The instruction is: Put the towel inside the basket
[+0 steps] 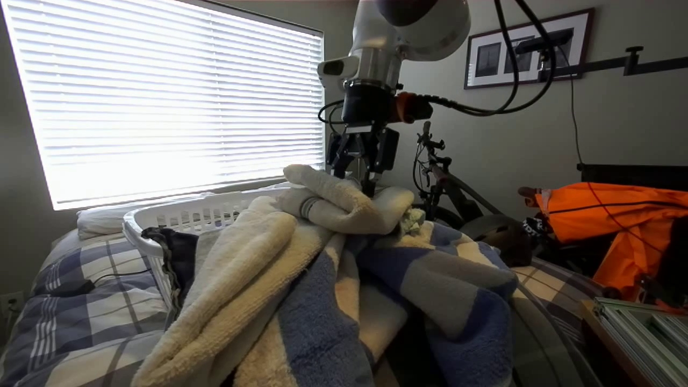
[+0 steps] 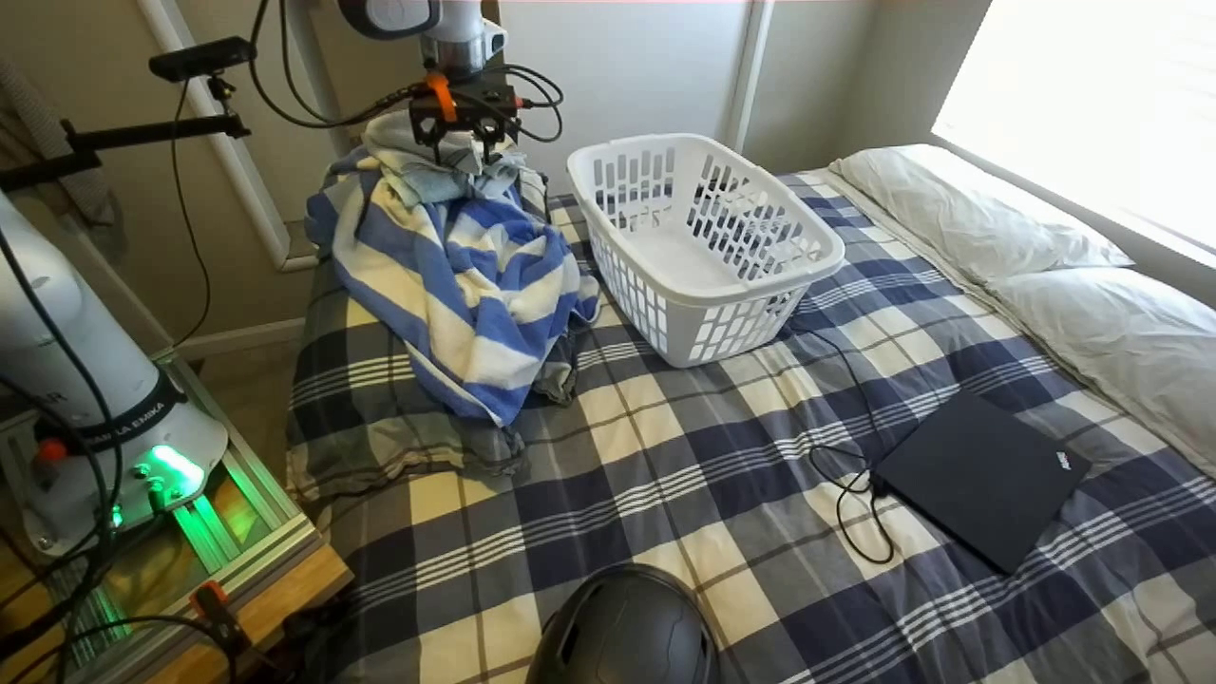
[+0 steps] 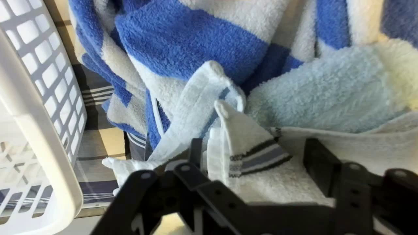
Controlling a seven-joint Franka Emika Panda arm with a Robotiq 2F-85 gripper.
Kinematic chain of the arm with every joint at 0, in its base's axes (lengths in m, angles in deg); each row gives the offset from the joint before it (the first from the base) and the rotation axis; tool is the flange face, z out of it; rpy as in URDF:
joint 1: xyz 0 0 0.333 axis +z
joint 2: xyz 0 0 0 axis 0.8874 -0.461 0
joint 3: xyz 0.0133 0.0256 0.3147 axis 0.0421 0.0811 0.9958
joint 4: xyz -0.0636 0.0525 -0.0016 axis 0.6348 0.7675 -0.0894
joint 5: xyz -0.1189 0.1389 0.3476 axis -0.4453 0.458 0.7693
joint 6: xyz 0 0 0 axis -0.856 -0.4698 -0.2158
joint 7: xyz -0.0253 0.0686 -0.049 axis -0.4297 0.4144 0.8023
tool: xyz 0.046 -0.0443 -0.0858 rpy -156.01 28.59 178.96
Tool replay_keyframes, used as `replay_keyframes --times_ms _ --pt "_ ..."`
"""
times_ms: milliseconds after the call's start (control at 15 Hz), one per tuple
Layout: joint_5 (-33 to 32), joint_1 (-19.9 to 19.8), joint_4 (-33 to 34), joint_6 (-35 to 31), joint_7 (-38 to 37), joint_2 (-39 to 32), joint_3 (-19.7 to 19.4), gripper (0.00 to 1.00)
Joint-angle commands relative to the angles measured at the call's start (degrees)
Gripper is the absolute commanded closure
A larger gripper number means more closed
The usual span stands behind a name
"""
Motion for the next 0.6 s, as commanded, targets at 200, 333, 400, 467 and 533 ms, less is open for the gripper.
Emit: replay_keyframes --times_ms 200,333,400,467,533 --pt "-0.89 -3.66 3.12 0.13 -14.23 -0.08 5.4 0.7" --pt "-2.85 -3.76 3.32 0.19 -20.33 0.48 6.16 0.84" --pt "-3.21 -3.86 3.67 1.15 -23.09 0.57 6.44 0.91" --pt "-3.7 -3.92 3.86 1.31 -25.36 0.63 6.67 0.94" --pt "-3.37 -4.02 3.99 1.42 -27.13 0.71 6.78 0.96"
